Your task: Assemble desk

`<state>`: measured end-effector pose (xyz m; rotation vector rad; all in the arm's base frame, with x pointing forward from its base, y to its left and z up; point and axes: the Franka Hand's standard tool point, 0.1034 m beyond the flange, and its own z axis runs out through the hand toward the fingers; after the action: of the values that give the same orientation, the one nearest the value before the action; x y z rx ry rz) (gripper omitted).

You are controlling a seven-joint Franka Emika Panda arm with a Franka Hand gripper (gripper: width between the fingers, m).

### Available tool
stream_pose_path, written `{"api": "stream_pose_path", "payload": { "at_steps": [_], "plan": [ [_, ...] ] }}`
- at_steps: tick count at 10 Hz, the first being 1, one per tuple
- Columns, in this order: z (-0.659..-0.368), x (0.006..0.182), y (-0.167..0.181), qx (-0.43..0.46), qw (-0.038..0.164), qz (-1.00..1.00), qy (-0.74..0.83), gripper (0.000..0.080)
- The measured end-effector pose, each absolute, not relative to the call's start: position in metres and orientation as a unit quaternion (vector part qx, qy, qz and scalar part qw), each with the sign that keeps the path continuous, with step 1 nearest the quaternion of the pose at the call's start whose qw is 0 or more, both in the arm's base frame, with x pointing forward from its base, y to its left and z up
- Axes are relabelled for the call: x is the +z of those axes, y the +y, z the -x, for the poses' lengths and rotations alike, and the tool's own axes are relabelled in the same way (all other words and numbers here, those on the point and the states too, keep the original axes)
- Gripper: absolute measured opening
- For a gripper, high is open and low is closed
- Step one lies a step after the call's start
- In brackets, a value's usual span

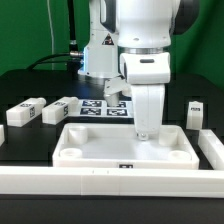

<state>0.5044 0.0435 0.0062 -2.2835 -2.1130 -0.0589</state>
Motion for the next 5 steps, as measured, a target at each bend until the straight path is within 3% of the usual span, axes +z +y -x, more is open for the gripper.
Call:
{"api": "stream_pose_path", "payload": {
  "at_steps": [5],
  "plan": [
    [-0.513, 0.006, 0.06, -0.021, 0.014, 0.732, -0.681, 0.0057]
  ]
}}
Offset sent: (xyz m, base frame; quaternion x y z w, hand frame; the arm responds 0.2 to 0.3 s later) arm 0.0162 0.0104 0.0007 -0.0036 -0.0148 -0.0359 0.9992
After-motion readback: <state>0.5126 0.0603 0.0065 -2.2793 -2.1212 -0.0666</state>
